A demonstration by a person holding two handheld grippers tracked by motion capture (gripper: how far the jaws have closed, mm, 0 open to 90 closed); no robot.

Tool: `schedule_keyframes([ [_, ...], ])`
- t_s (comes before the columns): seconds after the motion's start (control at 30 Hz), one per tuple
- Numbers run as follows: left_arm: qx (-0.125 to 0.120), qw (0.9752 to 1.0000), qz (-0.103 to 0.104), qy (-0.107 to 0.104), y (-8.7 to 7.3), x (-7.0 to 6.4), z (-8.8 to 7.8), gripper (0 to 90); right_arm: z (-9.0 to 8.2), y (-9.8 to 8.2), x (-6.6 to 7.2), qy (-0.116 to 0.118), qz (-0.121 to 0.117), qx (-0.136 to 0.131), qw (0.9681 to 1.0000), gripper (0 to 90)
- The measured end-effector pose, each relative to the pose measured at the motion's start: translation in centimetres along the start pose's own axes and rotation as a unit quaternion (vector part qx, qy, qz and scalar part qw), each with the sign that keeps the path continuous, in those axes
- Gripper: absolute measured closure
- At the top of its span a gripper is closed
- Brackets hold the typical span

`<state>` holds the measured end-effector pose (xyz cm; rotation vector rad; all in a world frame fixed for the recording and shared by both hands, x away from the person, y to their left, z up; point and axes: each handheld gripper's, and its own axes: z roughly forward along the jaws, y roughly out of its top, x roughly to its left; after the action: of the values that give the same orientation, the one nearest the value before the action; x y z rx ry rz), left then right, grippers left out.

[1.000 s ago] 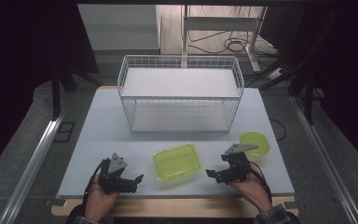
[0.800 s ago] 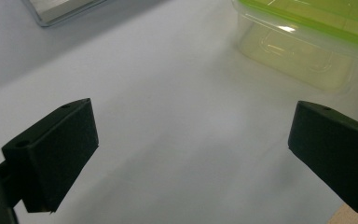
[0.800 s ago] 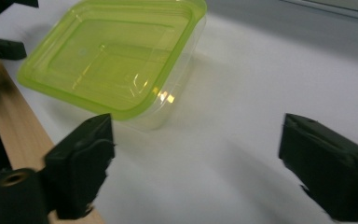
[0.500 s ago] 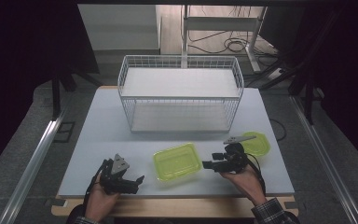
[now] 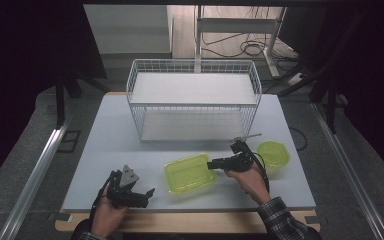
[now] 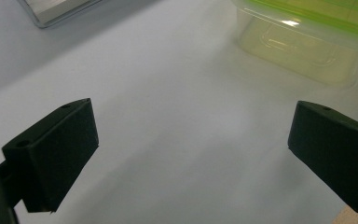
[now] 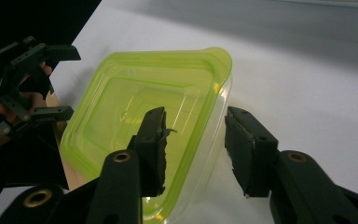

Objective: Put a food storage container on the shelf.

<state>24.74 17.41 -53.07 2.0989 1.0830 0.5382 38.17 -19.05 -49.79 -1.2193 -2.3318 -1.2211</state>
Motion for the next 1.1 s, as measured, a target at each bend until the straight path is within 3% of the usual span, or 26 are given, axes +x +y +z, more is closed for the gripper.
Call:
schedule_keyframes([
  [0.37,0.004,1.0,0.007,0.001,0.0,-0.1,0.0,1.2,1.6,0.5,-0.7,0.019,0.051,0.027,0.9981,72.2],
  [0.47,0.005,1.0,0.007,0.002,0.0,-0.1,0.1,1.1,1.6,0.6,-1.1,0.041,0.075,0.027,0.996,77.9],
  [0.57,0.005,1.0,0.007,0.003,0.0,-0.1,0.0,1.1,1.7,0.6,-0.9,0.053,0.077,0.027,0.9953,79.7],
  [0.77,0.004,1.0,0.007,0.004,0.1,-0.1,0.0,1.1,1.3,0.8,-0.4,0.044,0.067,0.022,0.9965,80.0],
  [1.1,0.003,1.0,0.007,0.005,0.1,-0.1,0.0,1.1,-1.3,1.7,0.2,0.056,0.063,-0.018,0.9963,79.9],
])
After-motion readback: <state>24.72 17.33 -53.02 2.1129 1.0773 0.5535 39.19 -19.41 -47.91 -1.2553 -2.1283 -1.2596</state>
